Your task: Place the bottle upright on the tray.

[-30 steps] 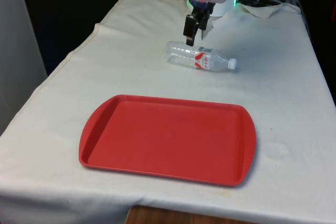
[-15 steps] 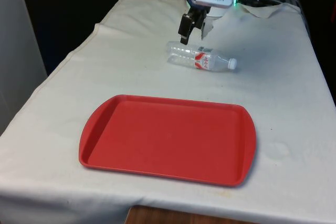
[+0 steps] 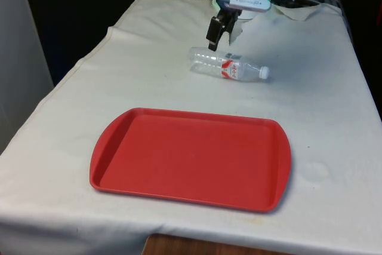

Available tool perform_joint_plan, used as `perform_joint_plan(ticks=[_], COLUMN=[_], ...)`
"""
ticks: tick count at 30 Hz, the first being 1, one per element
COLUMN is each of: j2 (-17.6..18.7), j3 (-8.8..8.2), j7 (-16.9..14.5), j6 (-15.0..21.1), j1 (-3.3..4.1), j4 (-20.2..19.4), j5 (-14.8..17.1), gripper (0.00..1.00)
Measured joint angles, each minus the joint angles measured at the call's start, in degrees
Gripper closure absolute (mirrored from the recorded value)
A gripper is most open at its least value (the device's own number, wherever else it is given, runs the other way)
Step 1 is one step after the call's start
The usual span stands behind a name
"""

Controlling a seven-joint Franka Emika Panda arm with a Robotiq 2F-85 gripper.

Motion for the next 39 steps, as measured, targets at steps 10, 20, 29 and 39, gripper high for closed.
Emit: perform_joint_plan(ticks=[10,20,29,39], j2=[0.8,2.7,4.7,6.2], j3=[1.72,3.55,4.01,4.76], j7=[3.0,7.6,10.7,13.8], j6=[-1.6,-4.5,-5.4,-7.7], j1=[0.29,0.63,0.74,0.97], j4=[0.3,2.2,3.8,5.3], j5=[-1.5,-4.8,-7.6,-10.3], gripper=[0.0,0.0,0.0,0.0])
